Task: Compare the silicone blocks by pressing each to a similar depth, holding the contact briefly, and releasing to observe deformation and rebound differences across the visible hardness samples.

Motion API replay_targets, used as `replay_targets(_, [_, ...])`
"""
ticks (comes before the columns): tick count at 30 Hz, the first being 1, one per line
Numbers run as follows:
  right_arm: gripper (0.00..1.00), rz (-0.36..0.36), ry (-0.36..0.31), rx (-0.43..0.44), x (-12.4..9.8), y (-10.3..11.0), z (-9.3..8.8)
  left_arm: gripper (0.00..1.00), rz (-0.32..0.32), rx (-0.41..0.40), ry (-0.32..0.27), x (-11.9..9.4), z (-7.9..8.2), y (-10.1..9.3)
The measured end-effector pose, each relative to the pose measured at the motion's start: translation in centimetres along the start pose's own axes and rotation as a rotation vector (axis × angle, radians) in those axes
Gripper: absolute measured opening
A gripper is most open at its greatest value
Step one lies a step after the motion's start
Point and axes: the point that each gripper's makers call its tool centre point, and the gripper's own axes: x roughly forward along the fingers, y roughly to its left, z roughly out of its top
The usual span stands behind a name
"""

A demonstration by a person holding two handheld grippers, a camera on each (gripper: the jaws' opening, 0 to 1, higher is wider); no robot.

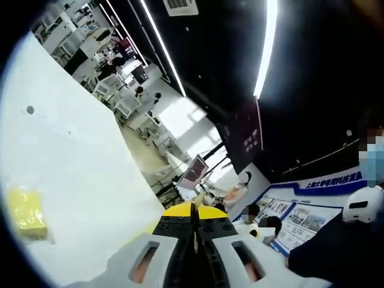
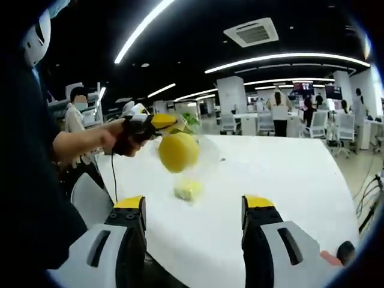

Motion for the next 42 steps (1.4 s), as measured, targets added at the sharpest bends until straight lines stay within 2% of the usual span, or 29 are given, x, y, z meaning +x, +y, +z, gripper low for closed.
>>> replay_targets(4, [0.61, -0.054, -0.035, -0.012, -1.7, -0.8, -0.4, 0.00, 0.022, -0.021, 0.001, 0.3, -0.3, 1.3])
replay_targets(6, [0.60, -0.093, -0.008, -0.001, -2.8, -1.5, -1.7, 0.00, 0.026, -0.035, -0.001, 0.6, -0.5, 2.0])
replay_targets(11, [0.57, -0.131, 0.034, 0.051, -4.2, -1.9, -3.6, 0.00, 0.055, -0.078, -0.001, 1.4, -1.3, 4.1])
replay_targets(15, [0.56, -0.144, 0.023, 0.054, -4.4, -1.9, -3.1, 0.00, 0.082, -0.089, 0.039, 2.0, -2.5, 5.7])
replay_targets(18, [0.56, -0.144, -0.005, 0.082, -4.4, -1.7, -2.5, 0.00, 0.109, -0.119, 0.047, 2.4, -2.9, 7.7])
replay_targets(21, [0.55, -0.145, 0.009, 0.085, -4.5, -1.6, -2.8, 0.00, 0.129, -0.159, 0.033, 2.9, -3.0, 9.3])
replay_targets(23, [0.54, -0.146, 0.008, 0.085, -4.5, -1.4, -2.9, 0.00, 0.160, -0.171, 0.008, 3.2, -2.8, 10.6])
replay_targets(25, [0.54, -0.151, 0.023, 0.101, -4.7, -1.4, -3.3, 0.00, 0.157, -0.199, -0.003, 3.6, -2.9, 11.4])
replay_targets(29, [0.54, -0.160, 0.039, 0.107, -4.9, -1.5, -3.7, 0.00, 0.193, -0.289, -0.090, 4.2, -2.6, 14.0])
replay_targets(31, [0.53, -0.163, 0.043, 0.107, -4.9, -1.5, -3.7, 0.00, 0.195, -0.312, -0.107, 4.4, -2.8, 15.0])
replay_targets(34, [0.52, -0.168, 0.040, 0.113, -5.1, -1.6, -3.6, 0.00, 0.212, -0.366, -0.174, 4.4, -2.5, 16.7])
replay_targets(35, [0.52, -0.172, 0.039, 0.116, -5.2, -1.7, -3.5, 0.00, 0.239, -0.400, -0.220, 4.1, -2.1, 17.9])
replay_targets(36, [0.52, -0.174, 0.040, 0.120, -5.2, -1.7, -3.5, 0.00, 0.240, -0.413, -0.231, 4.0, -2.1, 18.3])
replay_targets(37, [0.52, -0.172, 0.040, 0.126, -5.2, -1.7, -3.4, 0.00, 0.239, -0.411, -0.242, 3.8, -2.1, 18.9])
replay_targets(38, [0.51, -0.172, 0.037, 0.126, -5.3, -1.6, -3.4, 0.00, 0.266, -0.409, -0.263, 3.6, -1.9, 19.7])
replay_targets(40, [0.51, -0.171, 0.037, 0.123, -5.3, -1.5, -3.4, 0.00, 0.285, -0.398, -0.260, 3.4, -1.9, 20.8])
replay_targets(42, [0.51, -0.168, 0.048, 0.124, -5.3, -1.3, -3.6, 0.00, 0.348, -0.380, -0.248, 3.0, -2.2, 22.2])
